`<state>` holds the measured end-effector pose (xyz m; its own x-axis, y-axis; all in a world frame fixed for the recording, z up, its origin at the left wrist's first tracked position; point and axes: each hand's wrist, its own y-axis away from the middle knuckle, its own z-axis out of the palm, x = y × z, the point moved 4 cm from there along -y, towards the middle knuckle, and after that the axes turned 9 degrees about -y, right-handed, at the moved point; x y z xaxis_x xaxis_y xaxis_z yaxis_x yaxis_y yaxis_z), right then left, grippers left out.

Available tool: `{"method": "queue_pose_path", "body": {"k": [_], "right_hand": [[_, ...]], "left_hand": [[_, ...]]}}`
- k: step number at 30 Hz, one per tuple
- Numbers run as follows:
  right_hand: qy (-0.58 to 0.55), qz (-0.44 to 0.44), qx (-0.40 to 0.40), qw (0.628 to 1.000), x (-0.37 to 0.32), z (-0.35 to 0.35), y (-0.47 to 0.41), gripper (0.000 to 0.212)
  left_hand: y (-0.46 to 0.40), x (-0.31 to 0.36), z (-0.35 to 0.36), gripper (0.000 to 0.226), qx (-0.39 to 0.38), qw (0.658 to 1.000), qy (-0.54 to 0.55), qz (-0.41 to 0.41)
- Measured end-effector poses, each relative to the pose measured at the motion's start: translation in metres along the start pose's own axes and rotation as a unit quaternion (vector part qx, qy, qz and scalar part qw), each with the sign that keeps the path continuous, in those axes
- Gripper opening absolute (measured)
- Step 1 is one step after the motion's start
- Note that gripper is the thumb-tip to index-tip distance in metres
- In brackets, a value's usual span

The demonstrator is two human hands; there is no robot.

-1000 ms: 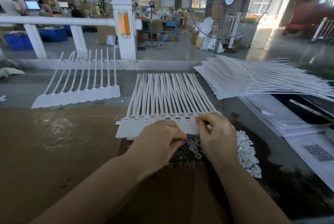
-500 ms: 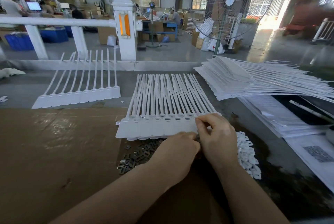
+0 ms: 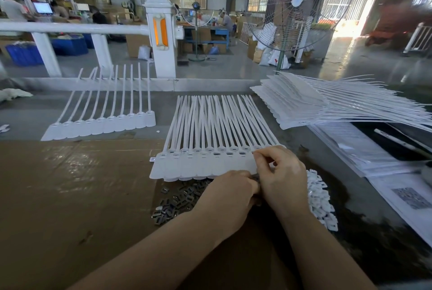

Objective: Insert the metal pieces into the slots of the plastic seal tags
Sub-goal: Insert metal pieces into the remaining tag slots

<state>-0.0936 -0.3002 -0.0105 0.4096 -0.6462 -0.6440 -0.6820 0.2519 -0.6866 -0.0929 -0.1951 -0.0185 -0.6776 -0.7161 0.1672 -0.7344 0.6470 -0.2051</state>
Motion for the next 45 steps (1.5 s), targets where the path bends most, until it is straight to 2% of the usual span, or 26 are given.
{"method": "queue_pose_path", "body": {"k": [7,13,18,23,30,36,45], "right_hand": [[-0.001,0.003,0.003,1.0,0.001,0.0,0.0,0.006],[-0.003,0.002,0.002,1.0,0.002,-0.001,0.0,0.006],[0.003,0.001,-0.005,1.0,0.002,0.001,0.0,0.006],[0.015,0.002,-0.024,1.0,0.002,0.003,0.001,0.006],[0.022,0.005,-0.051,0.998,0.004,0.005,0.002,0.007],[0.021,0.008,-0.053,0.998,0.004,0.005,0.002,0.007],[0.021,0.008,-0.052,0.998,0.004,0.005,0.003,0.006]], "left_hand": [[0.002,0.005,0.002,0.028,-0.01,0.998,-0.064,0.019],[0.007,0.001,-0.01,0.026,0.01,1.0,0.018,0.008],[0.006,-0.032,-0.035,0.021,0.115,0.988,0.052,-0.087],[-0.006,-0.07,-0.049,0.016,0.15,0.97,0.07,-0.179],[-0.02,-0.079,-0.046,0.013,0.109,0.972,0.027,-0.208],[-0.027,-0.075,-0.043,0.022,0.025,0.978,-0.034,-0.202],[-0.021,-0.076,-0.032,0.026,0.049,0.983,-0.053,-0.166]]}}
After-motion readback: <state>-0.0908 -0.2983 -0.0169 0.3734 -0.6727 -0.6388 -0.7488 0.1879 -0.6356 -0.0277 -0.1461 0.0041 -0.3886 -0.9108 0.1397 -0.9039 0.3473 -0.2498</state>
